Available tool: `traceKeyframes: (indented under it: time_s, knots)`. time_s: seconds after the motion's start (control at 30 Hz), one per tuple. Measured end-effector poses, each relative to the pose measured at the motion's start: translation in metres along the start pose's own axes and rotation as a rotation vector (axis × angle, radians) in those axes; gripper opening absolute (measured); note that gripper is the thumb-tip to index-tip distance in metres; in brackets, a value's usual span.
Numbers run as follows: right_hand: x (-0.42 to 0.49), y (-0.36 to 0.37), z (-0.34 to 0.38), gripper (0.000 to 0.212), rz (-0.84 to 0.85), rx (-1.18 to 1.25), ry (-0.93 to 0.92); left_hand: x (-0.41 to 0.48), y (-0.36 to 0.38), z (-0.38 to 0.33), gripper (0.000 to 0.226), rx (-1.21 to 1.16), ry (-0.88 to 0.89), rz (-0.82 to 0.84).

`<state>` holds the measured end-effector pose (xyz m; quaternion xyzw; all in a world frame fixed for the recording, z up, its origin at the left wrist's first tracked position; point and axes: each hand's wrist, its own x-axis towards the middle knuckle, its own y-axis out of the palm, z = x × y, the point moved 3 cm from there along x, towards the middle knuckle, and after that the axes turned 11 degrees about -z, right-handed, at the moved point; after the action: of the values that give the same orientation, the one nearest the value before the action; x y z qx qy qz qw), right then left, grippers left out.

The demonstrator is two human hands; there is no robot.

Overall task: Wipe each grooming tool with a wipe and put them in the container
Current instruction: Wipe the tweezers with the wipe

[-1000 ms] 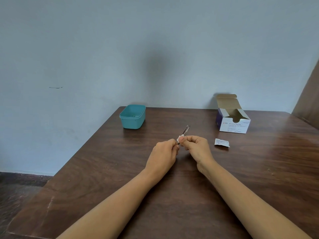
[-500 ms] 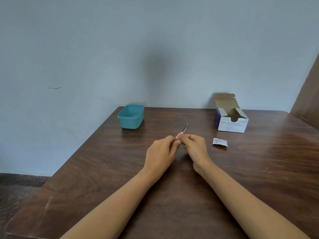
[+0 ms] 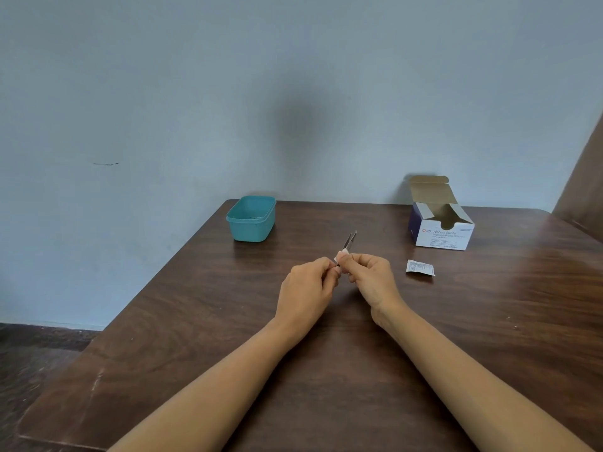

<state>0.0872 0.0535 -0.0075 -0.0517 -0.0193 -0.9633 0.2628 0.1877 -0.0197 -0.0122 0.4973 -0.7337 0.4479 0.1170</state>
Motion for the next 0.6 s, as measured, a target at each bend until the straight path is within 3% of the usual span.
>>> traceKeyframes:
  time_s: [0.43,0.6]
  knots:
    - [0.009,-0.004,0.001,0.024,0.183,-0.164,0.036,-0.001,0.0,0.0,0.021,0.106,0.061,0.022]
    - [0.009,-0.004,0.0,0.023,0.136,-0.111,0.009,-0.001,0.004,0.0,0.018,0.047,0.039,0.021]
